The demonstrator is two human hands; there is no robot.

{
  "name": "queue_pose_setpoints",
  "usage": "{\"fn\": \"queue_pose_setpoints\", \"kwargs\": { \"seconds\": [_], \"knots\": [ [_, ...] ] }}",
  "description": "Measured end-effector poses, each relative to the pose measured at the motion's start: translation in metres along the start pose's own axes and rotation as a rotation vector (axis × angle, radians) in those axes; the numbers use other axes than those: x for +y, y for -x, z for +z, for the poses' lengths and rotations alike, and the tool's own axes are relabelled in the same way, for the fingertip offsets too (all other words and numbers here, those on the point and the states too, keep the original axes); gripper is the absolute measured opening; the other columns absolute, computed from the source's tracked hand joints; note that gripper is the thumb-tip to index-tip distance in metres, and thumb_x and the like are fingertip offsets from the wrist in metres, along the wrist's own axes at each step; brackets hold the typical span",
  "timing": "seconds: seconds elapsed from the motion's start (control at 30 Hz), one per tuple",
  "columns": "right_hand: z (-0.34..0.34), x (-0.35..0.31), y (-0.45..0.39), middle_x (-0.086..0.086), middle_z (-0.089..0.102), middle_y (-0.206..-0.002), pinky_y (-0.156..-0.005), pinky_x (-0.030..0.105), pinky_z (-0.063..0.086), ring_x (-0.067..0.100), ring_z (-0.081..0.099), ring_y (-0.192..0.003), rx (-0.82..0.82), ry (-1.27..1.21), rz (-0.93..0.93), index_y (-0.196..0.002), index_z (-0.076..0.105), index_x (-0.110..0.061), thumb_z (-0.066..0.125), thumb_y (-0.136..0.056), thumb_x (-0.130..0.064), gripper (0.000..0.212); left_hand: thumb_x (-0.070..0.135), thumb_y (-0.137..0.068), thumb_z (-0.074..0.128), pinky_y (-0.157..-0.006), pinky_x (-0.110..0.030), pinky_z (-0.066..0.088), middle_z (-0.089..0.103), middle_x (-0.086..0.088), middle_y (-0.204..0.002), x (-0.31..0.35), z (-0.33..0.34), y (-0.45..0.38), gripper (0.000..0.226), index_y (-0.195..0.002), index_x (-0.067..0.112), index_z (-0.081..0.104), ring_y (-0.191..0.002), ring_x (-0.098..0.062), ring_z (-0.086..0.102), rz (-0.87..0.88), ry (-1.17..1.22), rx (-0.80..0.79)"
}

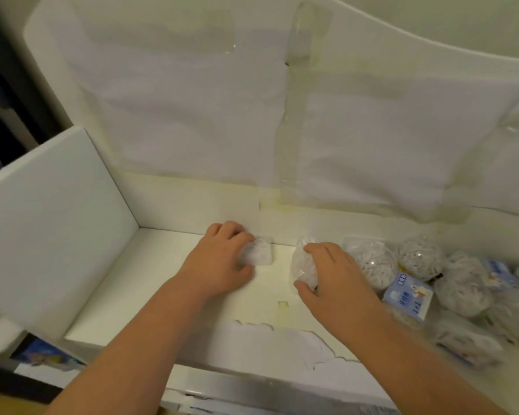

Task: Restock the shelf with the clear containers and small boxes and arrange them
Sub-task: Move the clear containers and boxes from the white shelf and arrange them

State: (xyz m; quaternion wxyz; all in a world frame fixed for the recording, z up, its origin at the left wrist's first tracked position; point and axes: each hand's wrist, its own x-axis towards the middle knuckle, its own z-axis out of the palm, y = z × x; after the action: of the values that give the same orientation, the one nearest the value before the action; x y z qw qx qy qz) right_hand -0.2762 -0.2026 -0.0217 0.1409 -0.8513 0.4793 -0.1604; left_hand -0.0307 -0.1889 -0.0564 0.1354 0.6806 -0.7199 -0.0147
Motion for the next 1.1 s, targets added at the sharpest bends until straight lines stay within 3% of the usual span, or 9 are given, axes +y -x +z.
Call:
{"fn": "queue_pose_setpoints", "kwargs": {
  "seconds": [0.3, 0.47, 0.67, 0.8, 0.9, 1.0, 1.1],
  "knots": [
    [-0.005, -0.006, 0.012, -0.013, 0.039, -0.134, -0.106, 0.024, 0.036, 0.008, 0.039, -0.125, 0.017, -0.073, 0.024, -0.136, 0.039, -0.032, 0.064, -0.089, -0.038, 0.054, 0.057, -0.078, 0.059, -0.096, -0.028, 0.041, 0.052, 0.014, -0.126, -0.007, -0.003, 0.002, 0.058, -0.13, 0.033, 0.047, -0.114, -0.012, 0.046, 0.048, 0.085, -0.119],
    [-0.01, -0.005, 0.024, -0.016, 0.041, -0.13, -0.1, 0.019, 0.034, 0.005, 0.04, -0.121, 0.064, -0.119, 0.046, -0.133, 0.042, -0.033, 0.068, -0.085, -0.04, 0.054, 0.052, -0.076, 0.056, -0.09, -0.031, 0.049, 0.05, 0.014, -0.132, -0.001, 0.001, 0.014, 0.058, -0.128, 0.027, 0.055, -0.113, -0.013, 0.054, 0.002, 0.062, -0.012],
    [-0.019, 0.0, 0.046, -0.027, 0.035, -0.123, -0.093, 0.013, 0.029, -0.007, 0.033, -0.112, 0.094, -0.155, 0.068, -0.131, 0.042, -0.037, 0.07, -0.084, -0.041, 0.054, 0.033, -0.082, 0.056, -0.067, -0.031, 0.045, 0.062, 0.009, -0.107, 0.012, -0.002, 0.024, 0.032, -0.113, 0.023, 0.057, -0.088, -0.019, 0.06, -0.105, 0.084, 0.12],
    [-0.031, 0.008, 0.061, -0.027, 0.038, -0.123, -0.091, 0.015, 0.032, -0.006, 0.037, -0.111, 0.123, -0.187, 0.086, -0.13, 0.043, -0.04, 0.071, -0.083, -0.041, 0.055, 0.03, -0.086, 0.064, -0.072, -0.023, 0.043, 0.06, 0.016, -0.1, 0.027, -0.013, 0.027, 0.026, -0.11, 0.027, 0.056, -0.088, -0.006, 0.058, -0.192, 0.431, 0.203],
    [-0.045, 0.015, 0.076, -0.025, 0.042, -0.124, -0.096, 0.023, 0.039, 0.002, 0.042, -0.115, 0.159, -0.214, 0.097, -0.129, 0.043, -0.04, 0.071, -0.082, -0.042, 0.055, 0.027, -0.085, 0.069, -0.065, -0.012, 0.039, 0.062, 0.019, -0.097, 0.049, -0.03, 0.028, 0.025, -0.105, 0.03, 0.054, -0.082, 0.006, 0.058, -0.272, 0.649, 0.285],
    [-0.065, 0.024, 0.099, -0.027, 0.042, -0.121, -0.099, 0.025, 0.041, 0.0, 0.044, -0.112, 0.212, -0.254, 0.102, -0.13, 0.043, -0.041, 0.073, -0.082, -0.042, 0.056, 0.029, -0.086, 0.071, -0.063, -0.021, 0.042, 0.063, 0.013, -0.092, 0.079, -0.049, 0.034, 0.026, -0.104, 0.03, 0.052, -0.067, 0.003, 0.055, -0.29, 0.794, 0.297],
    [-0.087, 0.033, 0.131, -0.028, 0.045, -0.12, -0.093, 0.021, 0.043, -0.003, 0.047, -0.108, 0.284, -0.284, 0.107, -0.128, 0.046, -0.043, 0.074, -0.08, -0.042, 0.055, 0.029, -0.088, 0.069, -0.064, -0.025, 0.043, 0.064, 0.012, -0.092, 0.114, -0.065, 0.044, 0.022, -0.102, 0.03, 0.052, -0.064, 0.003, 0.053, -0.271, 0.885, 0.273]
  ]
}}
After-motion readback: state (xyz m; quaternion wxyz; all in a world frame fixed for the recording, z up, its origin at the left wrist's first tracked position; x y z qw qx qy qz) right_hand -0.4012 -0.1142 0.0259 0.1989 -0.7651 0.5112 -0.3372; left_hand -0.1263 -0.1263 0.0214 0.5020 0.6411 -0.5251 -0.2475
